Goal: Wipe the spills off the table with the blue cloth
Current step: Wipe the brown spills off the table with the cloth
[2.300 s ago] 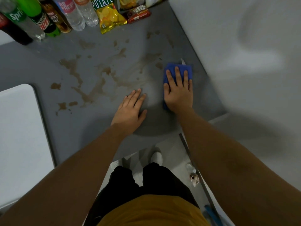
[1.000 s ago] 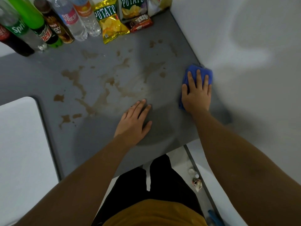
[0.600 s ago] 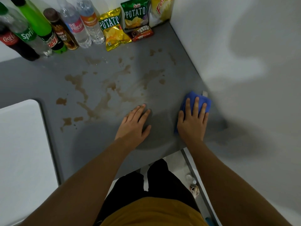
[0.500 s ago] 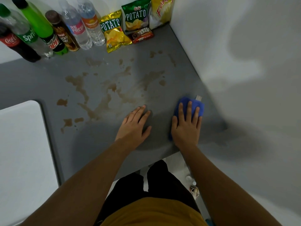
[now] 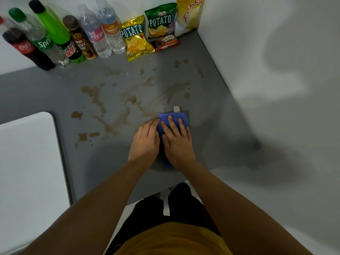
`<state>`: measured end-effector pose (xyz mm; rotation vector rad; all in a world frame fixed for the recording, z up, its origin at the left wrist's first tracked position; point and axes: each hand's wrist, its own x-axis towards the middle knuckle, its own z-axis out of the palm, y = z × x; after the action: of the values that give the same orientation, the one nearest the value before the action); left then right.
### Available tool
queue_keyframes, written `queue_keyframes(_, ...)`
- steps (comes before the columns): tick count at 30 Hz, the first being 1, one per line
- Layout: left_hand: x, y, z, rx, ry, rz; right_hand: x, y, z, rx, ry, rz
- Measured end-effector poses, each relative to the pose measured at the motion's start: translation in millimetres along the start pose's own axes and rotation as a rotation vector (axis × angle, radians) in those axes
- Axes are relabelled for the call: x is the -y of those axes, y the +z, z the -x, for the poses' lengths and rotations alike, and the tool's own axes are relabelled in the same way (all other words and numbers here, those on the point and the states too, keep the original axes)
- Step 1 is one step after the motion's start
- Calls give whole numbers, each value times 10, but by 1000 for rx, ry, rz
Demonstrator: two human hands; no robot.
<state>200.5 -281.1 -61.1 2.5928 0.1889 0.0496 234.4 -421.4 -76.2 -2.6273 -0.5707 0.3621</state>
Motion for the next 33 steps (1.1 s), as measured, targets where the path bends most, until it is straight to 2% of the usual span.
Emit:
queue_keyframes(2, -122, 19, -27, -48, -29, 79, -129, -205, -45, -51, -27, -95)
queue_keyframes(4, -301, 74, -46, -60, -28, 136, -334, -401, -89, -148, -11, -88)
queue_keyframes(7, -588, 225, -85, -4, -2, 189, -655, -602, -157, -172, 118, -12)
queue_keyframes(9, -723, 388, -120, 51, 13, 133, -826, -658, -207, -145, 181, 34)
queue_keyframes(11, -774, 568, -114, 117, 8, -24, -931, -668, -252, -109, 178, 104)
queue_keyframes(15, -705, 747, 5, 127, 15, -262, -1002, -572, -263, -82, 141, 174)
queue_keyframes(22, -345, 618, 181, 47, -121, -304, -1028, -522, -246, -127, 139, 151)
queue_keyframes(25, -116, 510, 175, 50, -74, -307, -1030, -507, -255, -117, 151, 159)
queue_keyframes(28, 14, 460, 51, 51, -27, -315, -1034, -486, -263, -108, 160, 157)
queue_keyframes(33, 53, 384, -435, -3, -163, -341, -1049, -473, -246, -139, 148, 160)
